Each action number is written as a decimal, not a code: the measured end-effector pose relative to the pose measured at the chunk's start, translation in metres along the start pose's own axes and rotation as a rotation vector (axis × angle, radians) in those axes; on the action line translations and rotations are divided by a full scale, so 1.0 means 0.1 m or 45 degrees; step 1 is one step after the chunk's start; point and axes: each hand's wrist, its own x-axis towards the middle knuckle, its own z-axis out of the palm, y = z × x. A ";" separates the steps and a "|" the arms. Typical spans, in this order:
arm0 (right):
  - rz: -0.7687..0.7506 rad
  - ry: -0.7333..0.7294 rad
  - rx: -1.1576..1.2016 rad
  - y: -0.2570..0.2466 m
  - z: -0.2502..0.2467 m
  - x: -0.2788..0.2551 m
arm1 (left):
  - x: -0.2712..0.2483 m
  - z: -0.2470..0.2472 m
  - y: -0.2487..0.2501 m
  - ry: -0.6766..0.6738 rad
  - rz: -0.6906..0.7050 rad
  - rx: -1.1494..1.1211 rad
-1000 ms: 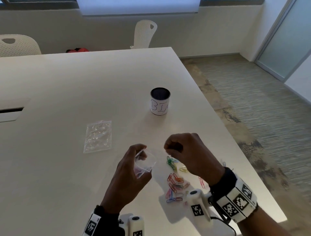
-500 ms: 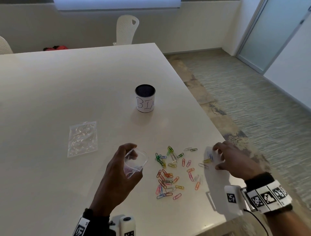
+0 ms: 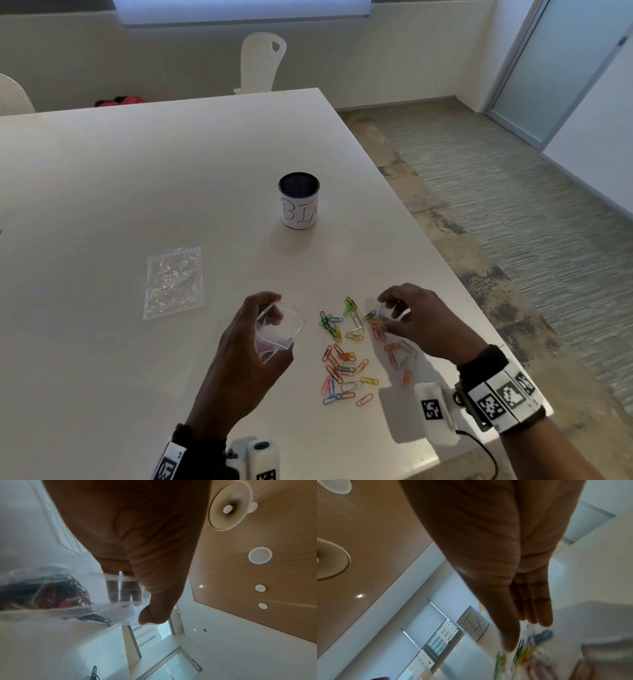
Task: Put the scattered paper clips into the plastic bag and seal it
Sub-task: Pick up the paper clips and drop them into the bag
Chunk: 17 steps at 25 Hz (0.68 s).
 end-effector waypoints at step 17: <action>-0.058 -0.158 -0.238 -0.16 0.17 0.14 | -0.03 0.00 0.03 0.021 -0.014 -0.030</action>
